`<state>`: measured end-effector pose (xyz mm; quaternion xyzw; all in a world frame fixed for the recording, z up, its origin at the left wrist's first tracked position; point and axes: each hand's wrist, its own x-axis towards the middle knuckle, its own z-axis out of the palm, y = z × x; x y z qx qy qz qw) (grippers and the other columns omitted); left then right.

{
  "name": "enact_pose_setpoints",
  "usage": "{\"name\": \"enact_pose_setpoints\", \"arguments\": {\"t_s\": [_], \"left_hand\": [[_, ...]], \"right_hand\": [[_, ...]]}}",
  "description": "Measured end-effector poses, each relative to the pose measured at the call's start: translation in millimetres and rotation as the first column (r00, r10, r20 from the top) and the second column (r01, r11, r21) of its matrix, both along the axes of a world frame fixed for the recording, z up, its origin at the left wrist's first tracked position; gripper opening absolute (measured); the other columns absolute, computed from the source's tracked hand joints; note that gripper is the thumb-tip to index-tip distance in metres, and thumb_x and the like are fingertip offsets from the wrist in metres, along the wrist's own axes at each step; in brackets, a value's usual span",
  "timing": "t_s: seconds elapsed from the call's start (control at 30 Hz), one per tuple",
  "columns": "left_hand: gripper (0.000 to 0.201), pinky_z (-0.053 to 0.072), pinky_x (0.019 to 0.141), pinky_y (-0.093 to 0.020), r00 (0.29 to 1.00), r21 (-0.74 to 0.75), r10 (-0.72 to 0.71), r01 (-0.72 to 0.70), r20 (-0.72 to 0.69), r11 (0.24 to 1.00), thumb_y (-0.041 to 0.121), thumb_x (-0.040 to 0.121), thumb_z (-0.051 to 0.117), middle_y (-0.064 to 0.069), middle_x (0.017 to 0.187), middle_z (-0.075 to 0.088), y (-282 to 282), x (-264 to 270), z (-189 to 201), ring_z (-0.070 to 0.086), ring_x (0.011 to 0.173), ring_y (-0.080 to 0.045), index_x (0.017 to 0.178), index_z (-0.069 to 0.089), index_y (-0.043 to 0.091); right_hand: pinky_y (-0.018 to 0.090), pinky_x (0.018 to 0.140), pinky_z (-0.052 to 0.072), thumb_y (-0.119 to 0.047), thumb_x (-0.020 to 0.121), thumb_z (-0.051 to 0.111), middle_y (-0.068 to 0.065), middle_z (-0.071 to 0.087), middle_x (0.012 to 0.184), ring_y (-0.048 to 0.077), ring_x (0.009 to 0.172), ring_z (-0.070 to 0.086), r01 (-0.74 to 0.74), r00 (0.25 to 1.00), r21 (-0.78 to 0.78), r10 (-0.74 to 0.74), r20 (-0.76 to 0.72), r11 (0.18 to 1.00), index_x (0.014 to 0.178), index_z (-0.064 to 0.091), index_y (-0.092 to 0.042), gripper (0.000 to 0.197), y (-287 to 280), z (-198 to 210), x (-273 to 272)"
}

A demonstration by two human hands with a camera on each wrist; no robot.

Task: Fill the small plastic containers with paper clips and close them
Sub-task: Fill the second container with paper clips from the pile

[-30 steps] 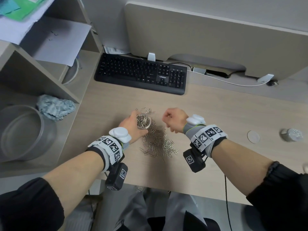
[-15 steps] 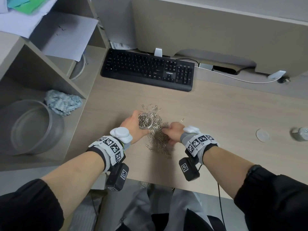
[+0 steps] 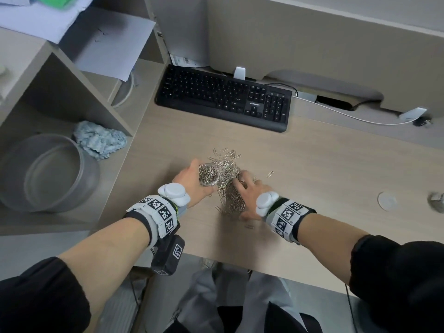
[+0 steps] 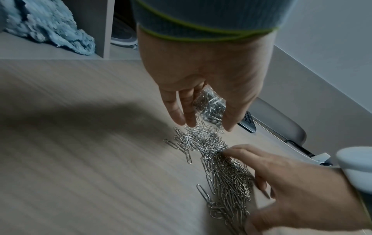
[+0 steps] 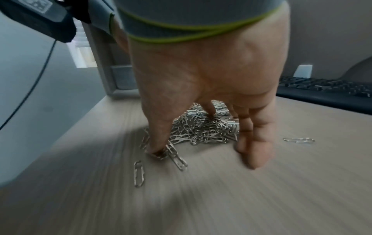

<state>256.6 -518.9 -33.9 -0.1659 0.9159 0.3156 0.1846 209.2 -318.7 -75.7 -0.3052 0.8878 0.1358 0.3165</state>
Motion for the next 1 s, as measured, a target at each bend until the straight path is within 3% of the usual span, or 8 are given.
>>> {"name": "enact_pose_setpoints", "arguments": {"t_s": [0.2, 0.27, 0.47, 0.53, 0.67, 0.77, 0.9, 1.0], "left_hand": [[0.067, 0.052, 0.08, -0.036, 0.999, -0.016, 0.016, -0.016, 0.036, 1.0, 0.039, 0.071, 0.081, -0.001, 0.109, 0.066, -3, -2, -2, 0.063, 0.096, -0.028, 0.122, 0.043, 0.02], [0.065, 0.051, 0.081, -0.035, 0.999, -0.001, 0.024, -0.024, 0.037, 1.0, 0.038, 0.071, 0.081, 0.0, 0.109, 0.066, -3, -2, -2, 0.063, 0.096, -0.027, 0.122, 0.043, 0.022], [0.063, 0.054, 0.079, -0.04, 0.999, -0.007, -0.004, 0.004, 0.04, 1.0, 0.039, 0.074, 0.079, -0.001, 0.103, 0.066, 2, -7, -3, 0.063, 0.09, -0.026, 0.122, 0.042, 0.022], [0.062, 0.054, 0.078, -0.041, 0.999, -0.01, -0.013, 0.014, 0.048, 1.0, 0.039, 0.073, 0.078, -0.002, 0.101, 0.066, 4, -8, -4, 0.063, 0.088, -0.026, 0.121, 0.042, 0.022], [0.064, 0.053, 0.078, -0.039, 0.997, -0.004, -0.061, 0.062, 0.041, 0.998, 0.036, 0.075, 0.077, -0.002, 0.099, 0.065, 15, -14, -3, 0.063, 0.087, -0.026, 0.127, 0.042, 0.024], [0.065, 0.05, 0.078, -0.034, 0.994, -0.007, -0.099, 0.1, 0.038, 0.995, 0.033, 0.077, 0.077, -0.001, 0.102, 0.061, 24, -18, 0, 0.061, 0.09, -0.026, 0.13, 0.041, 0.022], [0.072, 0.05, 0.084, -0.035, 0.991, 0.012, -0.13, 0.13, 0.033, 0.991, 0.035, 0.075, 0.078, -0.008, 0.121, 0.062, 36, -21, 3, 0.062, 0.101, -0.03, 0.135, 0.039, 0.021], [0.073, 0.05, 0.079, -0.034, 0.99, 0.026, -0.141, 0.14, 0.019, 0.99, 0.035, 0.074, 0.078, -0.009, 0.121, 0.062, 44, -25, 9, 0.062, 0.1, -0.032, 0.134, 0.04, 0.017]], "right_hand": [[0.042, 0.074, 0.056, -0.012, 0.09, 0.059, 0.015, 0.032, 0.134, 0.033, 0.094, 0.06, 0.094, 0.995, -0.157, -0.085, 0.061, 0.983, 0.14, 0.032, -0.021, 0.058, -22, 9, -23], [0.041, 0.073, 0.056, 0.0, 0.089, 0.053, 0.014, 0.039, 0.126, 0.032, 0.089, 0.062, 0.128, 0.991, -0.169, -0.119, 0.066, 0.977, 0.139, 0.035, -0.02, 0.057, -23, 6, -26], [0.031, 0.071, 0.045, 0.001, 0.09, 0.051, 0.013, 0.059, 0.117, 0.03, 0.095, 0.062, 0.379, 0.92, -0.215, -0.341, 0.192, 0.9, 0.123, 0.053, -0.01, 0.035, -9, 15, -46], [0.032, 0.066, 0.052, 0.001, 0.088, 0.054, 0.013, 0.066, 0.107, 0.029, 0.088, 0.068, 0.545, 0.834, -0.27, -0.48, 0.274, 0.793, 0.111, 0.062, -0.008, 0.026, -5, 16, -49], [0.032, 0.05, 0.055, -0.002, 0.089, 0.061, 0.009, 0.063, 0.06, 0.018, 0.04, 0.059, 0.811, 0.585, -0.362, -0.612, 0.532, 0.46, 0.095, 0.06, -0.007, 0.008, 7, 31, -52], [0.031, 0.045, 0.052, 0.006, 0.087, 0.056, 0.014, 0.06, 0.057, 0.023, 0.041, 0.055, 0.859, 0.511, -0.392, -0.561, 0.651, 0.329, 0.092, 0.057, -0.004, 0.011, 5, 53, -56], [0.028, 0.039, 0.048, 0.011, 0.084, 0.053, 0.014, 0.056, 0.056, 0.023, 0.04, 0.052, 0.838, 0.546, -0.447, -0.459, 0.701, 0.313, 0.088, 0.056, -0.003, 0.014, -7, 81, -54], [0.024, 0.039, 0.045, 0.003, 0.082, 0.057, 0.009, 0.059, 0.06, 0.018, 0.042, 0.054, 0.725, 0.686, -0.503, -0.428, 0.589, 0.471, 0.086, 0.058, -0.012, 0.015, -13, 90, -50]]}}
